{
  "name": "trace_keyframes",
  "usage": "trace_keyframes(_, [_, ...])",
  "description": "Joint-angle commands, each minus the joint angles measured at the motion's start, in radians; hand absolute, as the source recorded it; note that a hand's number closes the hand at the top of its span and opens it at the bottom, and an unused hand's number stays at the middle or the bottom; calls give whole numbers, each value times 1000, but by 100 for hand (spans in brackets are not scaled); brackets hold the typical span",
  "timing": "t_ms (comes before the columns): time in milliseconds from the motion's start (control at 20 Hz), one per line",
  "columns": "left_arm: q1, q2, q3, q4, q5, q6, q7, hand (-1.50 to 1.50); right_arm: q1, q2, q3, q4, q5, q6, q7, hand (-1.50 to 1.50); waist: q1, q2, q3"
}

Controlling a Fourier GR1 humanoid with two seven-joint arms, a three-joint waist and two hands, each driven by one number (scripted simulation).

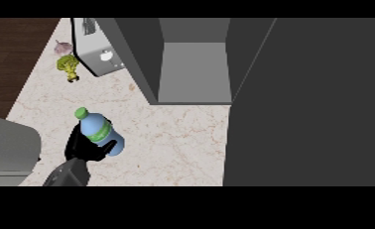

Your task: Pick up the bottled water, place it into the cabinet and close the cabinet

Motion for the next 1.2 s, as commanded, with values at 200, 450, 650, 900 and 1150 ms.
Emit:
trace_keyframes(200, [101,-90,-51,-307,98,23,163,150,-12,4,41,36,33,-9,-24,-150,7,-3,2])
trace_keyframes(450, [189,-149,-159,-494,121,115,214,150,52,-37,36,-62,-12,0,16,-150,0,-3,1])
trace_keyframes(650, [219,-151,-266,-715,204,220,348,150,-44,-26,-25,16,-67,-2,25,-150,6,-3,1])
trace_keyframes(900, [189,-152,-461,-810,231,440,334,150,-17,14,95,53,35,-29,-25,-150,-5,-2,0])
trace_keyframes(1150, [99,-152,-555,-891,214,624,384,150,-65,-23,21,17,-55,-14,38,-150,-6,0,0])
